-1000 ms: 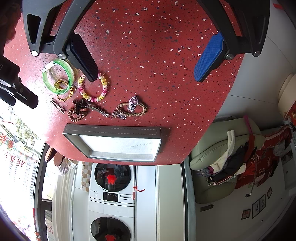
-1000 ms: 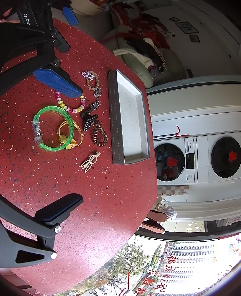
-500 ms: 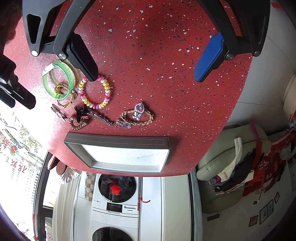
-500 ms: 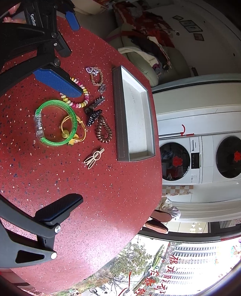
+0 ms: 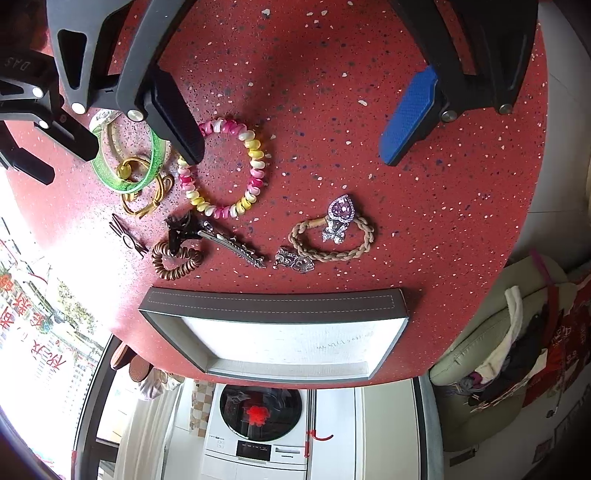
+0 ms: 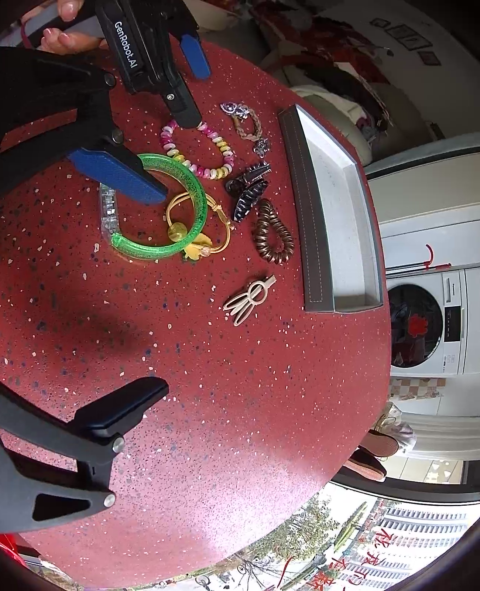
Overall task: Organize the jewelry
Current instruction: 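Grasp pink-yellow beaded bracelet with left tool while right tool grasps green bangle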
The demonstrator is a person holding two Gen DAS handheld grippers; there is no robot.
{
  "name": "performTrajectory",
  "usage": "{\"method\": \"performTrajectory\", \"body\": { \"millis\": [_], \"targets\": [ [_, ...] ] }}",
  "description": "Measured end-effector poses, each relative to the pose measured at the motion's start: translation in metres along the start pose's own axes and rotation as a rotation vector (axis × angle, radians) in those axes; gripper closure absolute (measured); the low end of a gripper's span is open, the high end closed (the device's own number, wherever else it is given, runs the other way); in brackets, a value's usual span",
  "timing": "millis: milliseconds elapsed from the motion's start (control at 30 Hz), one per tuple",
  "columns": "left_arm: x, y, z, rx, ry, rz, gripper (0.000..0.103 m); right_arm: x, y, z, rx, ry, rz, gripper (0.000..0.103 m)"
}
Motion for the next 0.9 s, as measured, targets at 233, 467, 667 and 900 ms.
{"method": "performTrajectory", "body": {
  "millis": [233,467,667,900],
  "targets": [
    [0.000,-0.010,-0.014,-0.014,-0.025,0.042,0.010,0.004,-0.012,0.010,-0.016,0.046,0.050,0.037],
    [0.003,-0.012,-0.024,-0.029,-0.060,0.057,0.025,0.004,-0.010,0.011,0.005,0.077,0.063,0.055],
    [0.002,-0.009,-0.028,-0.034,-0.081,0.051,0.063,0.005,-0.006,0.009,-0.017,0.065,0.055,0.093],
    [0.000,-0.001,-0.027,-0.008,-0.086,0.033,0.075,0.002,0.002,0.003,-0.072,0.011,0.024,0.094]
  ]
}}
Point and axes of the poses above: each gripper's, at about its wrist camera, not at the fingertips, and y roughly against the way its jaws point, z to its left, x to its underside, the point moved 7 cm from there along -y, roughly the way its jaws point, and after that the axes turned 8 degrees about y, right-handed, at the moved point
